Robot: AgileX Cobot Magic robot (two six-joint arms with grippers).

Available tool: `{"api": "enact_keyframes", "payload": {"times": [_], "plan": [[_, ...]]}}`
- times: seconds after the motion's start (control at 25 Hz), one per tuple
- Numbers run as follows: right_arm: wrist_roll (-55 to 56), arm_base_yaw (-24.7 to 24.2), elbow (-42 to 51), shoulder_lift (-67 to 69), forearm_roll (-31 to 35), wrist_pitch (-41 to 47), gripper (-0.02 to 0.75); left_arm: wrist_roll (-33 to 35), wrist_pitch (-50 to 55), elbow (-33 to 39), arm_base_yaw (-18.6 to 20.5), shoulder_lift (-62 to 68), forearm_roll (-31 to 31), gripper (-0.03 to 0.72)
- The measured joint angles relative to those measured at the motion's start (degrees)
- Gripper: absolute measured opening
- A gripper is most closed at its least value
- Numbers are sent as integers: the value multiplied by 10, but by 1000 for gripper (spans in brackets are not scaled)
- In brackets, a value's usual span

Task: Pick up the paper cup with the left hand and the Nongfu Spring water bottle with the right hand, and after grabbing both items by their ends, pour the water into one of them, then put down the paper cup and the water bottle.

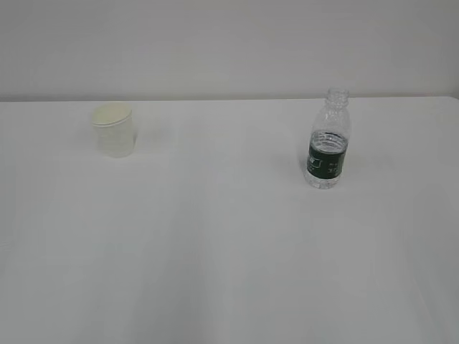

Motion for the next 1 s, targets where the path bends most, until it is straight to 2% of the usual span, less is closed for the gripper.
{"api": "enact_keyframes", "payload": {"times": [0.2,0.4,0.68,0.88,1.0], "plan": [[6,0,4,33,50,-78,575,0,-133,0,0,89,1,496],[-2,0,4,71,50,-108,575,0,-251,0,0,155,5,497],[-63,0,1,140,50,-167,574,0,-388,0,-55,265,72,498],[-68,0,1,186,54,-230,574,0,-445,1,-73,369,80,498],[-69,0,1,199,55,-283,575,0,-500,1,-74,403,62,498]]}}
